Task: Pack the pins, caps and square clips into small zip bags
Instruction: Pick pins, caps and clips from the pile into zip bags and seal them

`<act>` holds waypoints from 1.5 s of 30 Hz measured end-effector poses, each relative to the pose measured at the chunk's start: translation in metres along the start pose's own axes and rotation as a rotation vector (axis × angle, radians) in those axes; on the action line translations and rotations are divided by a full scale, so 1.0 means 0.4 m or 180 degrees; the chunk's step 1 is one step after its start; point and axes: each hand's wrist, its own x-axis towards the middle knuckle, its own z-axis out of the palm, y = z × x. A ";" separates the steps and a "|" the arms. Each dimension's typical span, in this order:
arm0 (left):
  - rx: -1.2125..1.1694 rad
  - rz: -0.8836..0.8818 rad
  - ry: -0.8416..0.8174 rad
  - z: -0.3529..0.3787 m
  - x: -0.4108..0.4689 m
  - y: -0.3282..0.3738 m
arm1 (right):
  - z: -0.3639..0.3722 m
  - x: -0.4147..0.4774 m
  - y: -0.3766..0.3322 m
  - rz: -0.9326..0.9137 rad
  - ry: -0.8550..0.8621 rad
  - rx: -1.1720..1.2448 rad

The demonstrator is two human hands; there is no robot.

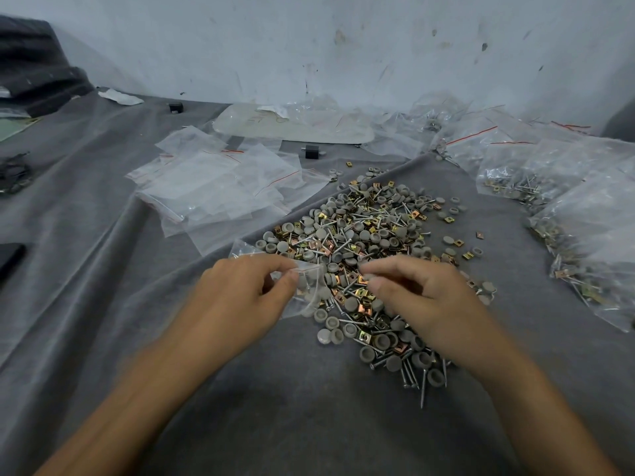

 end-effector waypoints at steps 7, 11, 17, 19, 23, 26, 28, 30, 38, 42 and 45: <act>-0.0598 0.0046 -0.0352 0.005 0.000 0.007 | 0.136 -0.002 -0.033 -0.0176 -0.0283 0.0241; -0.0797 -0.0005 -0.0305 0.004 0.004 0.001 | 0.121 -0.002 -0.040 -0.0412 -0.0201 0.0406; -0.0850 -0.0125 -0.0178 0.004 0.007 -0.008 | 0.007 0.012 0.018 -0.0148 0.0414 -0.0749; -0.0865 -0.0136 -0.0178 0.004 0.007 -0.008 | -0.013 0.017 0.040 0.0036 0.0297 -0.1441; -0.0864 -0.0111 -0.0203 0.000 0.005 -0.007 | -0.023 0.017 0.060 0.0289 -0.0181 -0.1893; -0.0814 -0.0077 -0.0195 -0.002 0.003 -0.008 | -0.027 0.012 0.058 0.0335 -0.0419 -0.1882; -0.0780 -0.0049 -0.0185 -0.003 0.004 -0.009 | -0.033 0.010 0.053 0.0337 -0.0479 -0.1850; -0.0771 -0.0054 -0.0192 -0.003 0.004 -0.009 | -0.042 0.009 0.048 0.0352 -0.0527 -0.1820; -0.0777 -0.0105 -0.0174 -0.001 0.004 -0.008 | -0.061 0.004 0.047 0.0441 -0.0556 -0.1861; -0.0742 -0.0188 -0.0182 0.003 0.004 -0.005 | -0.055 0.007 0.046 0.0467 -0.0526 -0.1930; -0.0737 -0.0201 -0.0191 0.002 0.003 -0.003 | -0.054 0.012 0.046 0.0535 -0.0606 -0.2020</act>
